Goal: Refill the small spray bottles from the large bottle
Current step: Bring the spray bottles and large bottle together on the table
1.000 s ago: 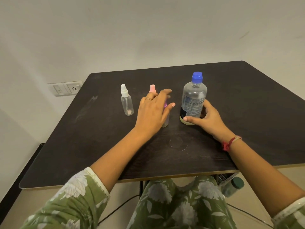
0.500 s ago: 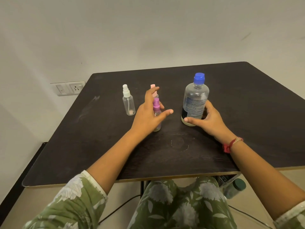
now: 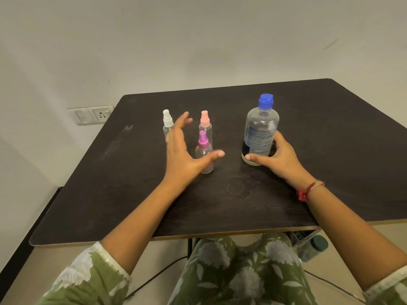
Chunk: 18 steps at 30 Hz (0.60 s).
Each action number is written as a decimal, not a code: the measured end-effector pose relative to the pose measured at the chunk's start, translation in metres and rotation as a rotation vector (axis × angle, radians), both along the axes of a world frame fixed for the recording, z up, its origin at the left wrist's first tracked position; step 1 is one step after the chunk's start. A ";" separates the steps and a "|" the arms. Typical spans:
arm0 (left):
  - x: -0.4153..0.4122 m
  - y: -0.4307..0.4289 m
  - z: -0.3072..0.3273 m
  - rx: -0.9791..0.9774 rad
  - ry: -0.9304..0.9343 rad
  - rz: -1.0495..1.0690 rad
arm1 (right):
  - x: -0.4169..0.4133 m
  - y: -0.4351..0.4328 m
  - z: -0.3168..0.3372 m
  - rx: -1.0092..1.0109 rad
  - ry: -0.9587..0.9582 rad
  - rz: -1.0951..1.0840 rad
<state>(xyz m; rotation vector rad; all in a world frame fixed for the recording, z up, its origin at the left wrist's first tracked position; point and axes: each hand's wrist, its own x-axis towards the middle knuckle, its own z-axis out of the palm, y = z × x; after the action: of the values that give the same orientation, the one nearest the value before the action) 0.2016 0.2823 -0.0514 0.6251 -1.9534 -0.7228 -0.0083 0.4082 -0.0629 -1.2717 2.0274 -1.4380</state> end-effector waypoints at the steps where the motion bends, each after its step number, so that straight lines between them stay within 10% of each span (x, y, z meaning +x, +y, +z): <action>1: 0.003 0.002 0.002 -0.045 0.056 0.072 | 0.000 0.000 0.000 0.003 0.000 -0.003; 9: -0.011 0.049 0.030 -0.193 0.305 0.025 | 0.008 0.007 0.001 0.055 -0.009 -0.046; 18: -0.094 0.074 0.054 0.198 -0.146 -0.229 | 0.019 0.017 0.008 0.030 0.028 0.047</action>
<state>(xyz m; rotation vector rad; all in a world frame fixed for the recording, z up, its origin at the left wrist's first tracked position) 0.1076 0.3565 0.0026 0.5918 -2.1271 -1.0481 0.0105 0.4250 -0.0552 -1.3253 2.0154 -1.3708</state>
